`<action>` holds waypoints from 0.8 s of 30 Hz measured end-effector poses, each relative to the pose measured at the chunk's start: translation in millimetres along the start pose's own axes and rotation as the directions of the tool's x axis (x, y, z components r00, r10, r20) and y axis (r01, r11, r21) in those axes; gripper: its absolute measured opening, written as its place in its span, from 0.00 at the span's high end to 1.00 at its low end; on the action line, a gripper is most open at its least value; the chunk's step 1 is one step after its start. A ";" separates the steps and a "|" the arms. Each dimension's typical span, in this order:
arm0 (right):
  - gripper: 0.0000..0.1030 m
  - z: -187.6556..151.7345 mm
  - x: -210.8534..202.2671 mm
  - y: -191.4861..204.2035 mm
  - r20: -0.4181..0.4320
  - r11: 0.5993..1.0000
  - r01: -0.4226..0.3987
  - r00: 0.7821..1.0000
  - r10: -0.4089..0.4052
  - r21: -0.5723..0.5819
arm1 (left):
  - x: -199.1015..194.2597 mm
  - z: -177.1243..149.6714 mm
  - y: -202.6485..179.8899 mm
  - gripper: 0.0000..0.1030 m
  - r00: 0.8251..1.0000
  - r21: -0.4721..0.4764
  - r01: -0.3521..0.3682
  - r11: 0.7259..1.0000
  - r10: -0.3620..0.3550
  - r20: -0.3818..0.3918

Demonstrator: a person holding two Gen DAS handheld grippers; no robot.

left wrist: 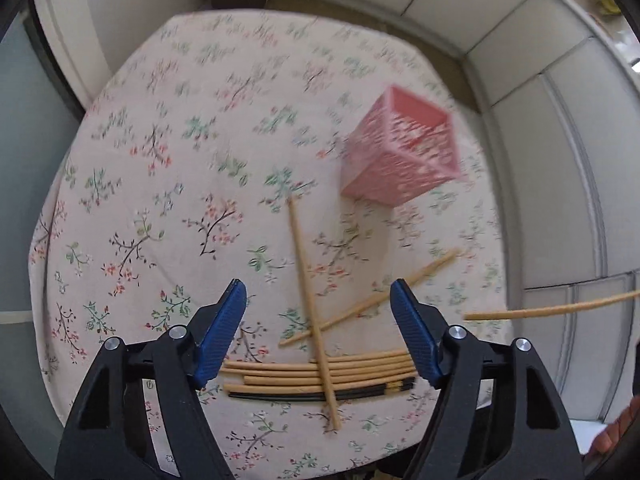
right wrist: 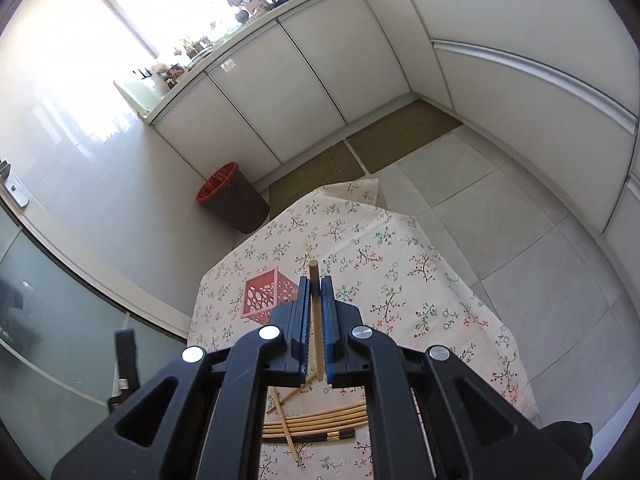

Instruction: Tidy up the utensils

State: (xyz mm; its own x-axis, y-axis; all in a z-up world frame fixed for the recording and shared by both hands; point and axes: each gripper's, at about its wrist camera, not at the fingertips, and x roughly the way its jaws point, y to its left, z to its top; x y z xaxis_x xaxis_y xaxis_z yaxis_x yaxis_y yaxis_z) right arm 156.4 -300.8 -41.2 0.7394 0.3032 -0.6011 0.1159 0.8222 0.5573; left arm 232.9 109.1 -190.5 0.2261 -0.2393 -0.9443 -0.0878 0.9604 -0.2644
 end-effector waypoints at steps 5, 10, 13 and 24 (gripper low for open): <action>0.95 -0.2 20.8 -13.2 -0.041 1.000 0.001 0.999 0.000 0.019 | 54.3 24.6 16.0 0.44 0.995 -0.076 -0.089 0.993 0.085 -0.057; 0.94 5.4 34.6 -20.9 -0.067 1.000 0.002 0.998 0.000 0.031 | 76.6 40.7 8.7 0.51 0.987 -0.067 -0.152 0.986 0.148 -0.054; 0.94 7.6 38.1 -24.0 -0.077 0.999 -0.002 0.997 0.005 0.039 | 85.8 42.8 4.8 0.76 0.977 -0.017 -0.212 0.977 0.211 -0.032; 0.94 2.1 15.4 3.4 -0.062 0.999 -0.050 0.997 0.049 -0.015 | -0.8 -17.7 37.5 0.97 0.991 0.008 -0.033 0.999 0.032 0.134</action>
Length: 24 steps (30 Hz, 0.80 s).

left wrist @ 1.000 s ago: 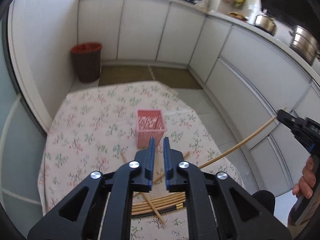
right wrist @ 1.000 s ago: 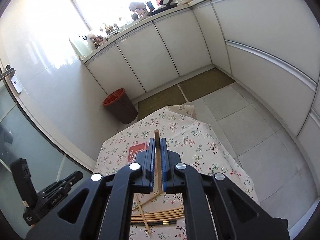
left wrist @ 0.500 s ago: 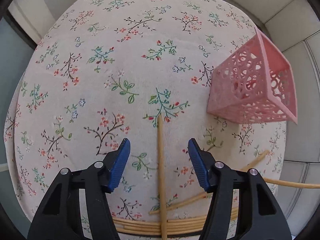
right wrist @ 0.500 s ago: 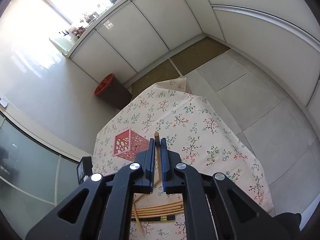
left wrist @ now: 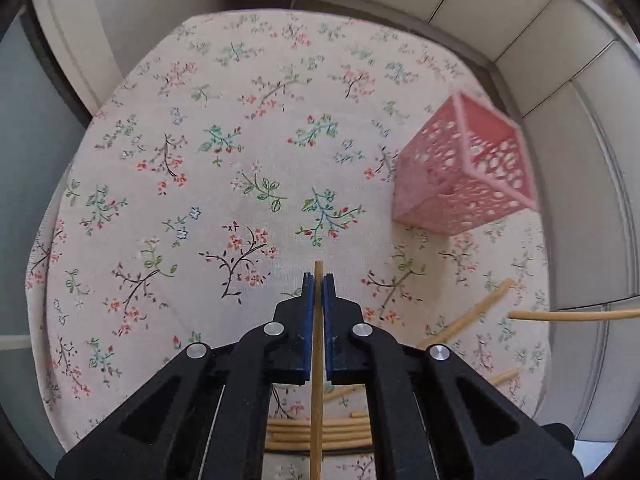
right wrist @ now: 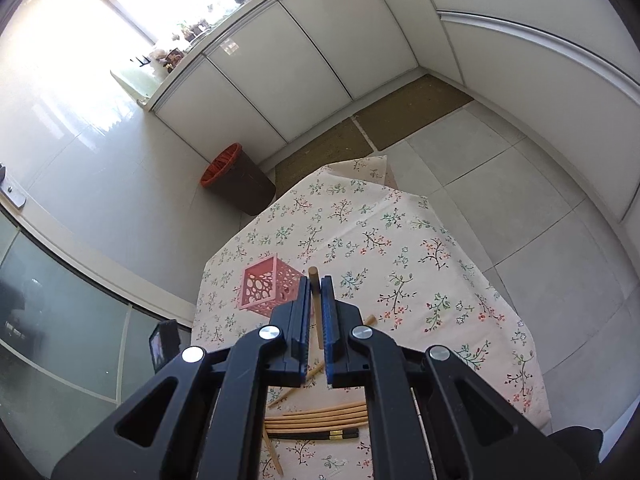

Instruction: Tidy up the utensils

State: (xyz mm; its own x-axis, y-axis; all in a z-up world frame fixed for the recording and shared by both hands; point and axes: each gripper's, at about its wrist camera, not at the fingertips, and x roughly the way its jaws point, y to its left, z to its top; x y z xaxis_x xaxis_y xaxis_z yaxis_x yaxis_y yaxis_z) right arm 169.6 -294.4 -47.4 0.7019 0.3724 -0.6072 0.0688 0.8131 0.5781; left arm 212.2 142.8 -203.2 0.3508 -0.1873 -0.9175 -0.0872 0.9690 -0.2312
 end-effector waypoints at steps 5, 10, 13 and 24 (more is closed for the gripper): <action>0.94 -9.0 -19.9 27.6 0.032 0.998 -0.017 0.999 0.019 -0.066 | -94.6 -27.9 -24.0 0.97 0.973 0.095 0.073 0.993 -0.092 0.210; 0.95 -15.0 -38.6 49.5 0.055 0.994 -0.025 0.998 0.031 -0.108 | -169.2 -46.8 -53.3 0.97 0.915 0.180 0.076 0.981 -0.140 0.377; 0.95 -15.0 -51.0 60.9 0.072 0.991 -0.027 0.997 0.036 -0.127 | -204.1 -46.6 -67.7 0.97 0.881 0.221 0.083 0.972 -0.175 0.439; 0.94 36.8 -70.2 89.2 0.110 0.988 -0.065 0.991 0.081 -0.140 | -250.4 -2.7 -108.9 0.97 0.838 0.287 0.036 0.957 -0.186 0.514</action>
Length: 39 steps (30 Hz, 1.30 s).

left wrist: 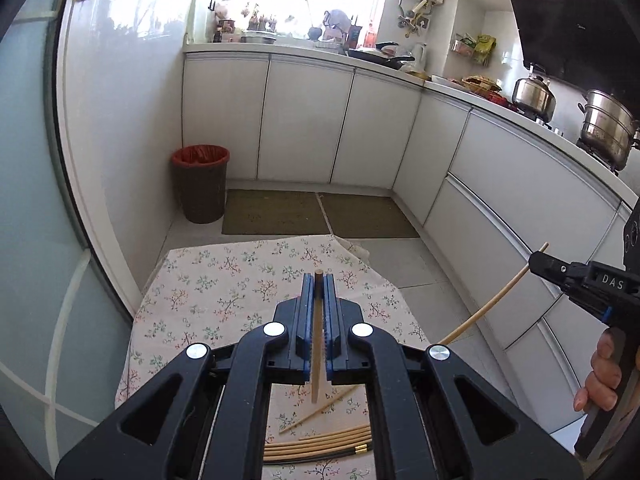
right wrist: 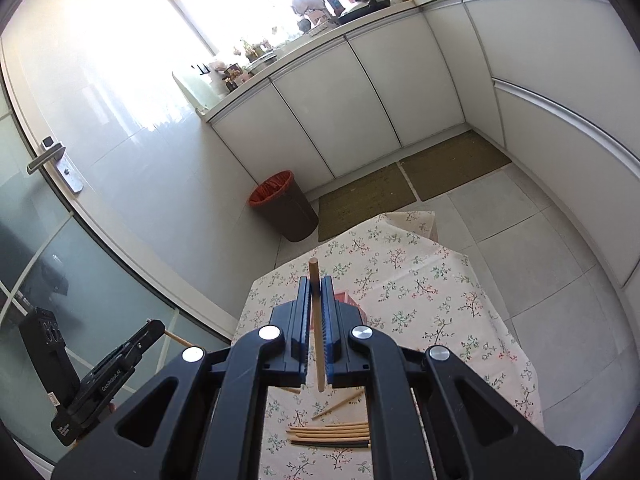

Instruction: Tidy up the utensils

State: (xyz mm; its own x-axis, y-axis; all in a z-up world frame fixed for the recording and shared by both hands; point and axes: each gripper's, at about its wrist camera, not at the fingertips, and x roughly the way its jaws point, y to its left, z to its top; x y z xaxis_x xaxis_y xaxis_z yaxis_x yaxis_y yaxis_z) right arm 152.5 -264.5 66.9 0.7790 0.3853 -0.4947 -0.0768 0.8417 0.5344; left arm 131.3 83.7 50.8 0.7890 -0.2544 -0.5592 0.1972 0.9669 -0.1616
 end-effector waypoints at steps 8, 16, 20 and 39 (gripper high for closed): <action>0.94 52.0 32.3 11.3 0.049 0.999 0.026 0.999 -0.024 -0.034 | 22.7 38.5 -8.0 0.97 0.999 0.020 0.006 1.000 -0.007 0.034; 0.95 77.3 104.2 26.0 0.027 0.994 0.048 0.999 -0.045 -0.095 | 77.5 64.3 -6.1 0.97 1.000 0.013 0.004 1.000 -0.004 0.023; 0.94 72.0 140.0 30.6 -0.008 0.989 0.067 0.998 -0.068 -0.131 | 109.4 62.4 3.2 0.97 1.000 -0.009 0.003 1.000 -0.003 -0.012; 0.75 50.7 139.9 31.0 0.005 0.987 0.100 0.995 -0.100 -0.125 | 99.0 45.2 33.5 0.48 1.000 -0.107 0.019 0.994 -0.017 0.021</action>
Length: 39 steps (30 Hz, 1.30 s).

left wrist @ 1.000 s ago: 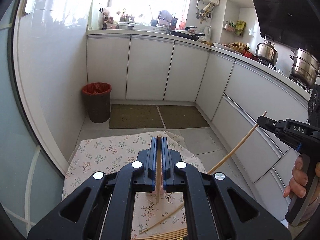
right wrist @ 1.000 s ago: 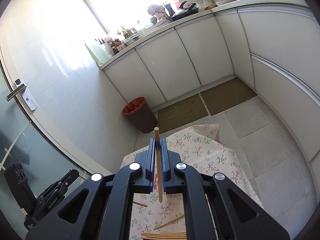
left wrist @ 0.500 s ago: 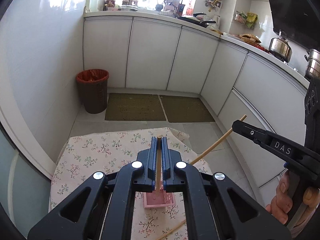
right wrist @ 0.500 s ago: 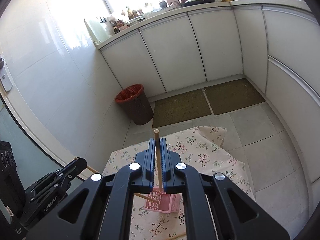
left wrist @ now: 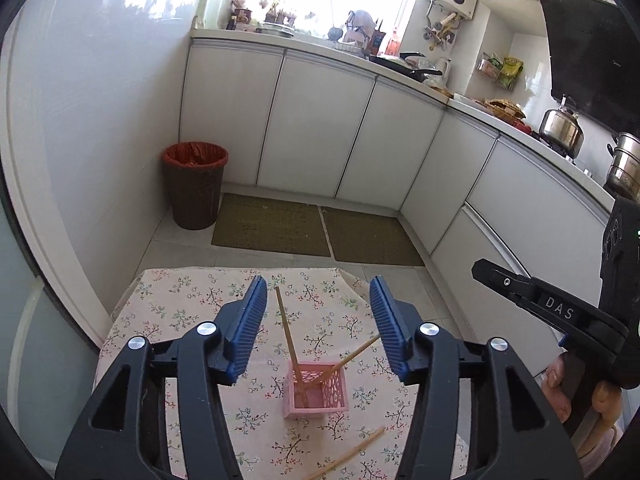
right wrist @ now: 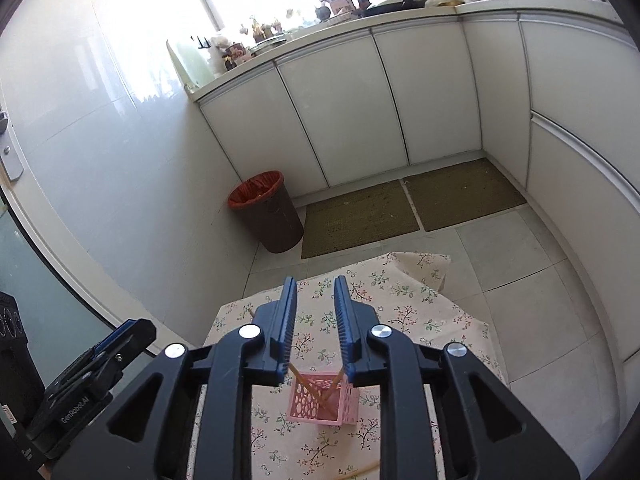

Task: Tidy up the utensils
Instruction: 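Lower the chopsticks into the pink holder and open both tools, then move both tools back toward the remaining chopsticks on the cloth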

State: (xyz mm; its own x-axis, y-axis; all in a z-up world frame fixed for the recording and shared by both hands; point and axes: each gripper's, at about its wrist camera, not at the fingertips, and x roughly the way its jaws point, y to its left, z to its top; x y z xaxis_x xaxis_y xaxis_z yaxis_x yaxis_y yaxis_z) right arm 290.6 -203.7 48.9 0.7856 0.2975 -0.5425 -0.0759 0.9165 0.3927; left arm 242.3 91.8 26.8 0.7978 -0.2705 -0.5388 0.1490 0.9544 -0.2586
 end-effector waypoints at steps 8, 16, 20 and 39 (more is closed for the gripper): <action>0.58 -28.9 -41.7 -9.4 -0.018 0.998 0.023 1.000 -0.022 0.060 | -30.6 -21.5 2.7 0.31 1.000 -0.042 -0.011 0.999 0.011 -0.022; 0.29 -72.3 -72.7 -11.0 -0.019 0.996 0.065 0.998 -0.064 0.064 | -46.2 -54.1 2.2 0.22 0.998 -0.075 -0.011 0.997 0.006 -0.069; 0.17 -88.8 -80.3 -11.9 -0.008 0.994 0.092 0.996 -0.092 0.057 | -48.5 -68.3 -0.4 0.18 0.996 -0.073 -0.017 0.997 0.011 -0.086; 0.07 -166.2 -88.7 -41.0 -0.042 0.956 0.290 0.956 -0.292 -0.039 | -21.2 -130.1 -17.9 0.07 0.971 0.034 -0.096 0.995 0.102 -0.218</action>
State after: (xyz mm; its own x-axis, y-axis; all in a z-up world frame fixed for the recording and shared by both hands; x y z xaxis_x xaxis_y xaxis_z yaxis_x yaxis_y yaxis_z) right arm 122.0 -223.2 -42.5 0.7470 0.0282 -0.6643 0.1314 0.9731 0.1890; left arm 146.8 64.0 -61.4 0.6619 -0.1931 -0.7242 0.0914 0.9798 -0.1778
